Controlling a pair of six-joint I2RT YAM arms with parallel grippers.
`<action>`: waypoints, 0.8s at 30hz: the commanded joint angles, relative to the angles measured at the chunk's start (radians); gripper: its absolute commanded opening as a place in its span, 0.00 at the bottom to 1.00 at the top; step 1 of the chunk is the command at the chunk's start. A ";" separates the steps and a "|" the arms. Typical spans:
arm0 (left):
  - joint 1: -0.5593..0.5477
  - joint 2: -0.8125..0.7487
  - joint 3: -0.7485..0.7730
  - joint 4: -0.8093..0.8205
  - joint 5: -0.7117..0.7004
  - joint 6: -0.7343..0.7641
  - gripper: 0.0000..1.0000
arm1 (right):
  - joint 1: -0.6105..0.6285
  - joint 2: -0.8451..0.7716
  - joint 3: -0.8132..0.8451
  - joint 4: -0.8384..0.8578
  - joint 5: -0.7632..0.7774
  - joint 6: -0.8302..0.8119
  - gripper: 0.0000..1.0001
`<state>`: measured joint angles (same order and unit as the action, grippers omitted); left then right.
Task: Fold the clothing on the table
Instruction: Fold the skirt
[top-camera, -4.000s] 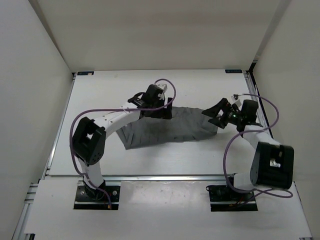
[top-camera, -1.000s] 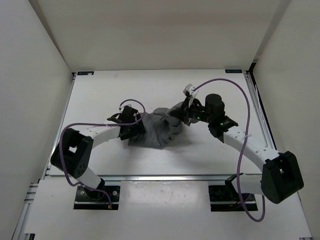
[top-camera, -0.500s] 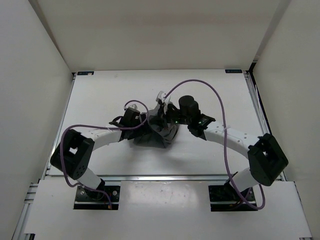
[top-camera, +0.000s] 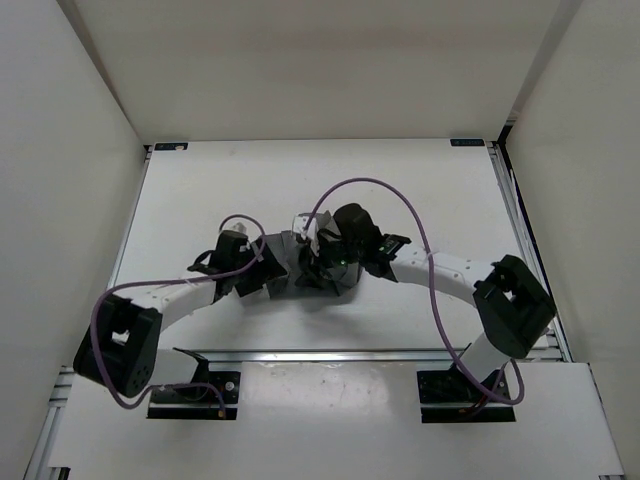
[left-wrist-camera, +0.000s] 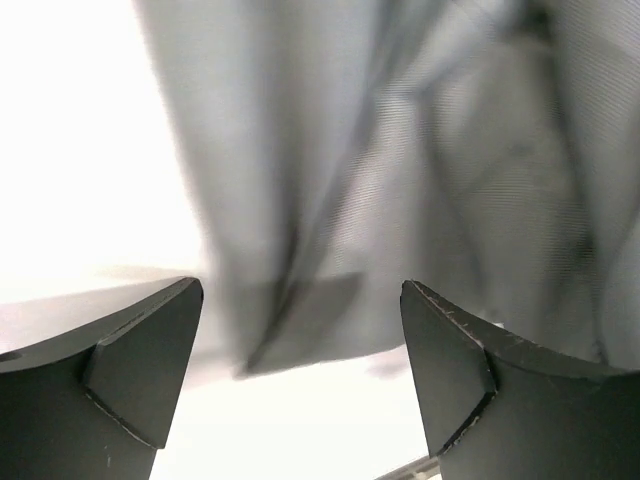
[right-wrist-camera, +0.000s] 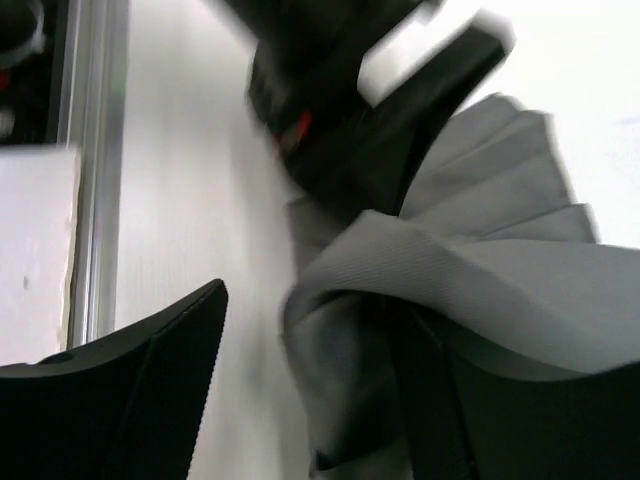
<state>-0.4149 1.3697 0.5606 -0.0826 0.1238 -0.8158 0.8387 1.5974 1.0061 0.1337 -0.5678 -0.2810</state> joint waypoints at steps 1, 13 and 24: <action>0.079 -0.110 -0.077 -0.222 -0.053 -0.011 0.91 | 0.065 -0.065 -0.012 -0.164 -0.028 -0.231 0.70; 0.357 -0.563 -0.108 -0.417 -0.029 -0.019 0.91 | -0.111 -0.209 0.129 -0.028 -0.089 0.166 0.93; 0.050 -0.363 0.208 -0.312 0.017 0.083 0.92 | -0.309 -0.151 -0.023 -0.203 -0.216 0.164 0.60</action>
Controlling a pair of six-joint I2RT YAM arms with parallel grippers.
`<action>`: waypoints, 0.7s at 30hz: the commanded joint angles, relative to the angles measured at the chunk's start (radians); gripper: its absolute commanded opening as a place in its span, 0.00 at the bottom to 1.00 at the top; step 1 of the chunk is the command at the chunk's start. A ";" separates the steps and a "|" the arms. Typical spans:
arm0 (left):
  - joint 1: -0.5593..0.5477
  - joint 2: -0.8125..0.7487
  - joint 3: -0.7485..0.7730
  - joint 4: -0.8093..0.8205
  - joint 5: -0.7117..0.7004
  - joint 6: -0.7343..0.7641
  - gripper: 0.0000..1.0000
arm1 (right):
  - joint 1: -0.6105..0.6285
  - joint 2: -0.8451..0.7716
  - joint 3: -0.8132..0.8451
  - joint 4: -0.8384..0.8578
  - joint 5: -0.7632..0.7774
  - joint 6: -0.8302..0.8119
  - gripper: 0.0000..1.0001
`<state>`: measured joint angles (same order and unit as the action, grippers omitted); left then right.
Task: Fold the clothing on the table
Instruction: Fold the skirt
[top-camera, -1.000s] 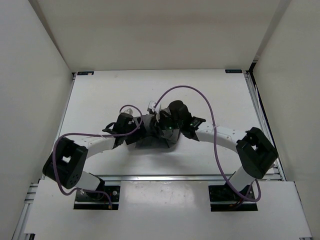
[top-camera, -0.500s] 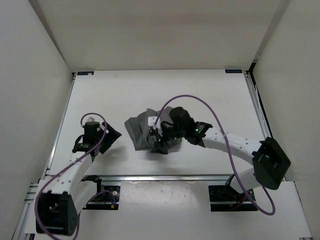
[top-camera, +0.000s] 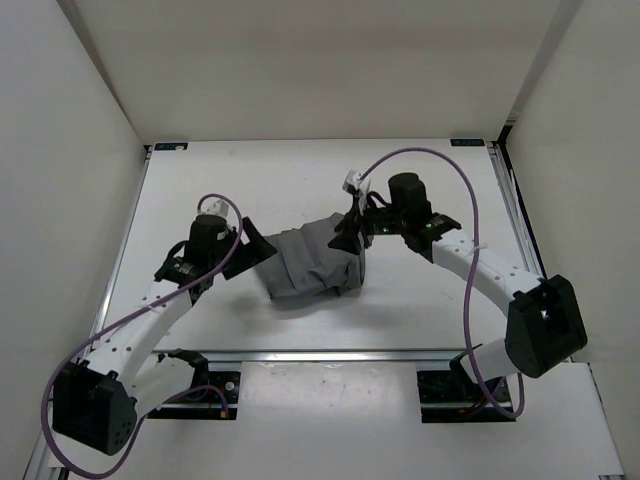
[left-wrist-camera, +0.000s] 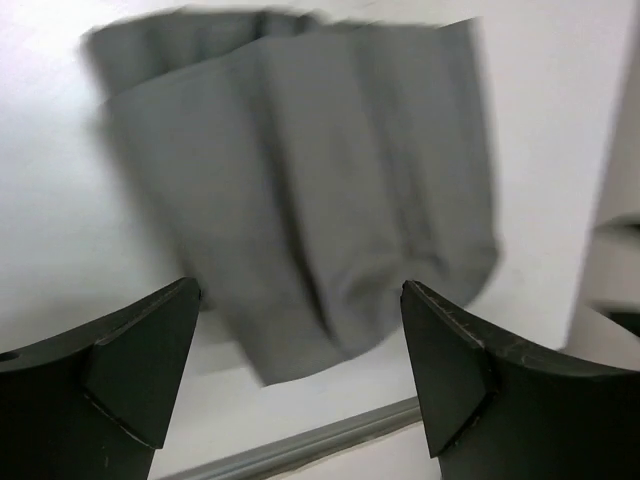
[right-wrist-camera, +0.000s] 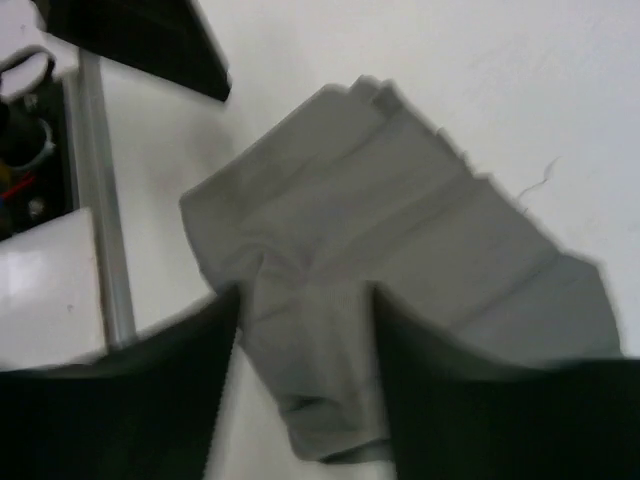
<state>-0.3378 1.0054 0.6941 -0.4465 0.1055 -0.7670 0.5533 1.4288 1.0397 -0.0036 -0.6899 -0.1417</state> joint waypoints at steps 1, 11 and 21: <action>-0.030 -0.005 0.067 0.078 0.048 0.008 0.93 | -0.041 0.015 -0.072 -0.050 -0.114 0.036 0.41; -0.158 0.191 -0.059 0.521 0.350 -0.237 0.76 | -0.076 0.058 -0.122 0.062 -0.336 0.335 0.00; -0.115 0.303 -0.188 0.537 0.402 -0.246 0.62 | -0.104 0.330 -0.041 -0.050 -0.465 0.419 0.00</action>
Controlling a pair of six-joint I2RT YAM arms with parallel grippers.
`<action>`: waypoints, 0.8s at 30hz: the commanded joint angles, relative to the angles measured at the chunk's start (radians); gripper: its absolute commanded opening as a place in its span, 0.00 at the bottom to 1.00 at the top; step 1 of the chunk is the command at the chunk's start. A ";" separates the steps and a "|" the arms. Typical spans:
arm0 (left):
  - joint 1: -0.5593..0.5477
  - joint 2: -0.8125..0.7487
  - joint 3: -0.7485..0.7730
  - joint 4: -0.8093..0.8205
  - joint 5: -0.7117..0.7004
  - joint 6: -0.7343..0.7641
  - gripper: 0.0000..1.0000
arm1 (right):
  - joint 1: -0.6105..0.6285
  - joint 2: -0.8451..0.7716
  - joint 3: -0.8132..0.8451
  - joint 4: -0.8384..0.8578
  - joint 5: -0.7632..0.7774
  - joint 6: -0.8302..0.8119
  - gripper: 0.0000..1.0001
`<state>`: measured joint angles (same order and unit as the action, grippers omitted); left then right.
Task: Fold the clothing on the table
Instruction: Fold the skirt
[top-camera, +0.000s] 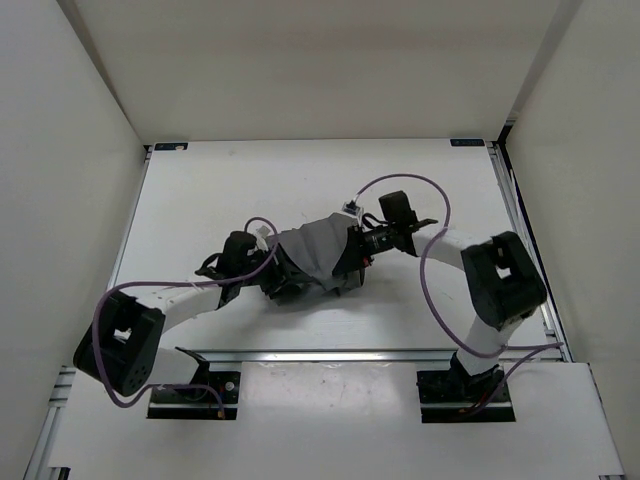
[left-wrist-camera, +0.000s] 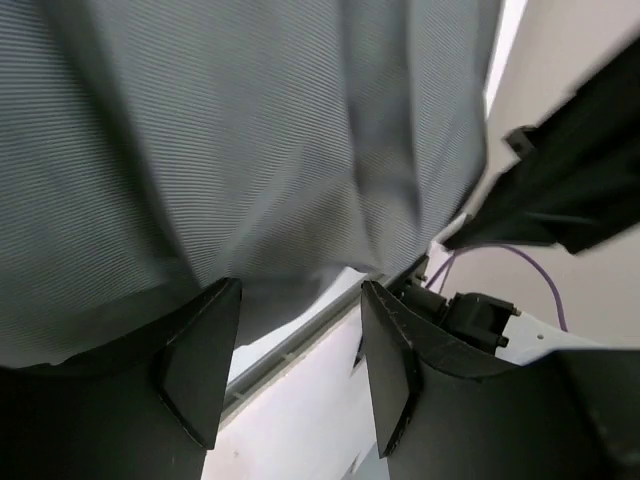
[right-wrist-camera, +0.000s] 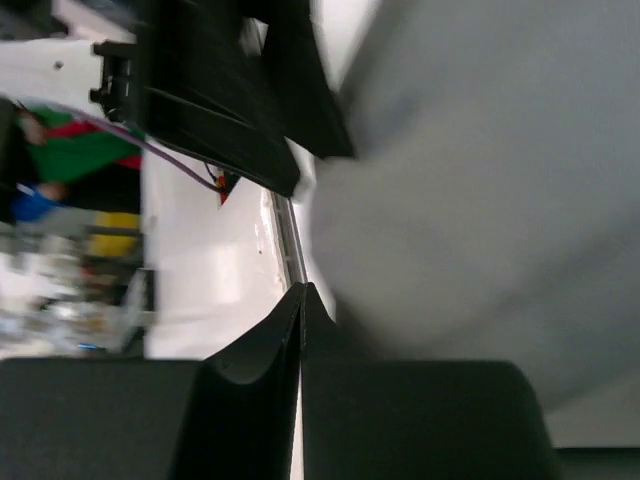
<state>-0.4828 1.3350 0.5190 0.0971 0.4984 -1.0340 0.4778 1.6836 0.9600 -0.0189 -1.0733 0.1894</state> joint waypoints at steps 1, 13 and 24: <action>0.036 -0.023 -0.017 -0.010 0.003 0.041 0.62 | -0.027 0.111 0.022 -0.017 -0.071 0.137 0.00; 0.107 0.023 0.013 -0.079 -0.050 0.123 0.65 | -0.053 0.289 0.066 -0.085 0.108 0.151 0.00; 0.228 -0.277 0.084 -0.252 -0.127 0.127 0.66 | -0.102 0.049 0.075 0.140 -0.138 0.279 0.00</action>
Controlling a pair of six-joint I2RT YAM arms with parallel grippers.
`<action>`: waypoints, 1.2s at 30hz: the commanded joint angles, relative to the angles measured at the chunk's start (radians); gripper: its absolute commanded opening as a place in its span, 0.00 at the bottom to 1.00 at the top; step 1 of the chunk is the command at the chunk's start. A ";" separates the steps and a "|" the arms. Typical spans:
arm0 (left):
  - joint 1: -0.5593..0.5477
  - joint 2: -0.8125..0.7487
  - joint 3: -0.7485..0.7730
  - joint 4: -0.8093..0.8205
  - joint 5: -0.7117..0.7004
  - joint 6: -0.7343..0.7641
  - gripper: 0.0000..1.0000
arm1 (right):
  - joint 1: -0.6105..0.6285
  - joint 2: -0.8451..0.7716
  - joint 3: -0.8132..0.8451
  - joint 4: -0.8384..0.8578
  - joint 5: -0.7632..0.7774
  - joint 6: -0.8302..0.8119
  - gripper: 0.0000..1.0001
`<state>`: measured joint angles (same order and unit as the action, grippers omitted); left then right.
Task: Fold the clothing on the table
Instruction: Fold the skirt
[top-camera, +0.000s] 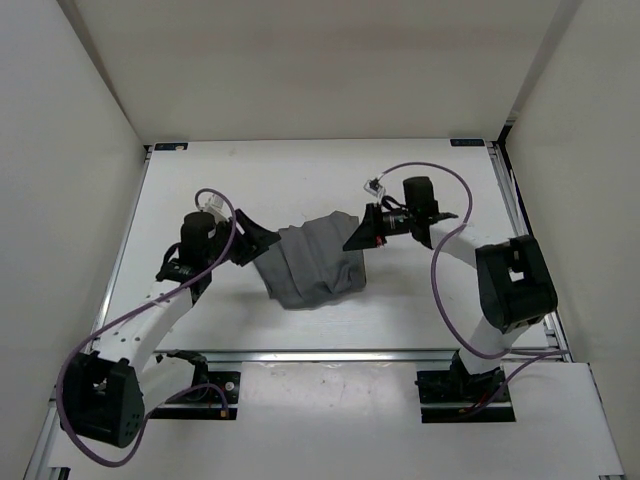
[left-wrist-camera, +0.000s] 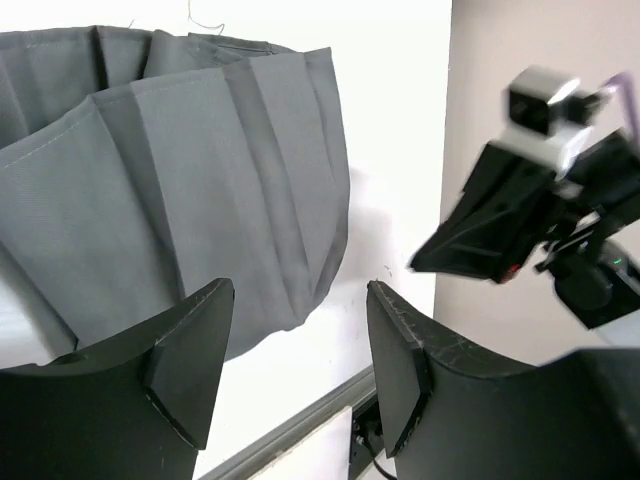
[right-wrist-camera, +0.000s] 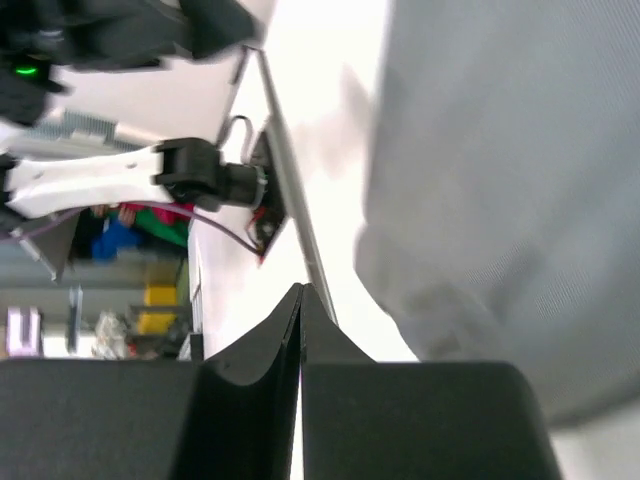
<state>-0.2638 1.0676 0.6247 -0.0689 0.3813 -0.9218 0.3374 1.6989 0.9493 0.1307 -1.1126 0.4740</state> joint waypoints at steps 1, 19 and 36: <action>0.008 -0.003 -0.034 -0.065 -0.002 0.003 0.66 | 0.048 0.077 0.113 -0.028 -0.127 -0.006 0.00; -0.101 0.427 0.055 -0.144 -0.102 0.103 0.59 | 0.106 0.461 0.270 -0.301 0.171 -0.179 0.01; 0.083 -0.346 -0.054 -0.439 -0.131 0.031 0.62 | 0.152 0.439 0.425 0.208 -0.181 0.302 0.00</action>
<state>-0.2008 0.8055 0.5816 -0.3622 0.2478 -0.8772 0.4435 2.0262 1.3479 0.3515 -1.2556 0.7597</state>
